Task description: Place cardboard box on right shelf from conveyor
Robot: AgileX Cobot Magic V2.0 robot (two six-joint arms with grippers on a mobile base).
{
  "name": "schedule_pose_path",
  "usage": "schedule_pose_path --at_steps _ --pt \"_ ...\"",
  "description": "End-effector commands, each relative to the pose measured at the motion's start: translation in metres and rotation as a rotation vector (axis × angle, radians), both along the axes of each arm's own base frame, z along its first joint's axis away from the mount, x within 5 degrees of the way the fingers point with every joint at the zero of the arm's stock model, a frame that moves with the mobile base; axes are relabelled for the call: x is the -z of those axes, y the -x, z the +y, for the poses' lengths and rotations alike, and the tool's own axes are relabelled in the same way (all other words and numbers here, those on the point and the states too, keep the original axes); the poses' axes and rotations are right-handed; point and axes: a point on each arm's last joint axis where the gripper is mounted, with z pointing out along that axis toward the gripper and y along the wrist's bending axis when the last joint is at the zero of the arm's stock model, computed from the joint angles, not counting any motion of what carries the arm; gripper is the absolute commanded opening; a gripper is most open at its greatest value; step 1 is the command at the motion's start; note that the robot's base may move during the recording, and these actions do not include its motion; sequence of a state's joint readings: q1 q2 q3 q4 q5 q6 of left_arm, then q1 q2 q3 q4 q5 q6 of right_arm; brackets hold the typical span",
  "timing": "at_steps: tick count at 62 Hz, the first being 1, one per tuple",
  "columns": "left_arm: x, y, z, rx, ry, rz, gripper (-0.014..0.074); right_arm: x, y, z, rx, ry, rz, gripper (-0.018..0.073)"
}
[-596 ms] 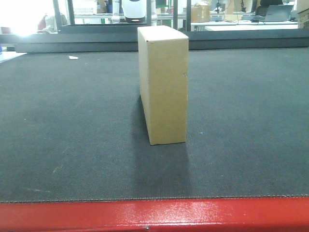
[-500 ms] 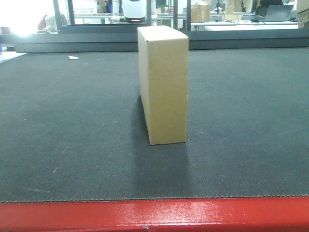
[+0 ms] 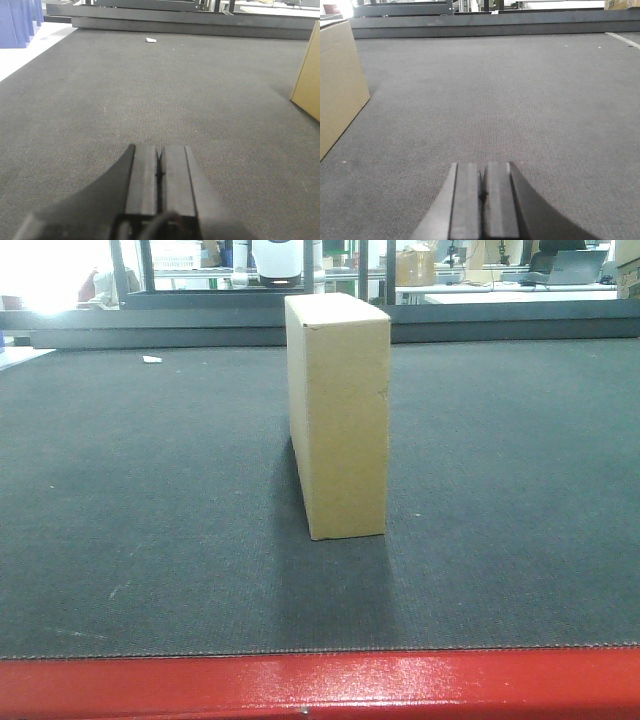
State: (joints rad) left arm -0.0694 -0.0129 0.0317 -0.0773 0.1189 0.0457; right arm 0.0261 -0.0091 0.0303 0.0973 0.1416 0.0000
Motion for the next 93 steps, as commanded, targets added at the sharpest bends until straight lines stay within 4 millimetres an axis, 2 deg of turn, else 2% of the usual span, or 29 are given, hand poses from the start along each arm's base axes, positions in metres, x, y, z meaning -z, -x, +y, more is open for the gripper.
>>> schedule_pose_path --at_steps 1,20,28,38,47,52,56,67,71,80,87,93 --pt "-0.006 0.001 0.0 -0.001 0.013 -0.09 -0.0116 -0.011 0.001 -0.001 0.008 -0.004 -0.111 0.006" --pt "-0.006 0.001 0.0 -0.001 0.013 -0.09 -0.0116 -0.012 0.001 -0.001 0.009 0.0 -0.127 0.006" --pt "-0.006 0.001 0.0 -0.001 0.013 -0.09 -0.0116 -0.02 0.003 -0.001 0.011 0.013 -0.159 0.006" --pt "-0.006 0.001 0.0 -0.001 0.013 -0.09 -0.0116 -0.056 0.007 -0.001 0.009 0.005 -0.217 0.006" --pt "-0.006 0.001 0.0 -0.001 0.013 -0.09 -0.0116 -0.096 0.001 0.0 0.002 0.008 -0.158 0.006" --pt "-0.006 0.001 0.0 -0.001 0.013 -0.09 -0.0116 -0.118 -0.011 0.0 -0.001 0.009 -0.121 0.0084" --pt "-0.006 0.001 0.0 -0.001 0.013 -0.09 -0.0116 -0.133 -0.023 0.001 -0.003 0.01 -0.096 0.0163" --pt "-0.006 0.001 0.0 -0.001 0.013 -0.09 -0.0116 -0.164 -0.069 0.004 -0.019 0.018 -0.005 0.0564" --pt "-0.006 0.001 0.0 -0.001 0.013 -0.09 -0.0116 -0.174 -0.085 0.01 -0.056 0.019 0.017 0.0641" --pt "-0.006 0.001 0.0 -0.001 0.013 -0.09 -0.0116 -0.203 -0.125 0.034 -0.173 0.028 0.061 0.0632" --pt "-0.006 0.001 0.0 -0.001 0.013 -0.09 -0.0116 -0.227 -0.158 0.069 -0.297 0.04 0.135 0.0631" --pt "-0.006 0.001 0.0 -0.001 0.013 -0.09 -0.0116 -0.239 -0.181 0.101 -0.394 0.06 0.199 0.0631"
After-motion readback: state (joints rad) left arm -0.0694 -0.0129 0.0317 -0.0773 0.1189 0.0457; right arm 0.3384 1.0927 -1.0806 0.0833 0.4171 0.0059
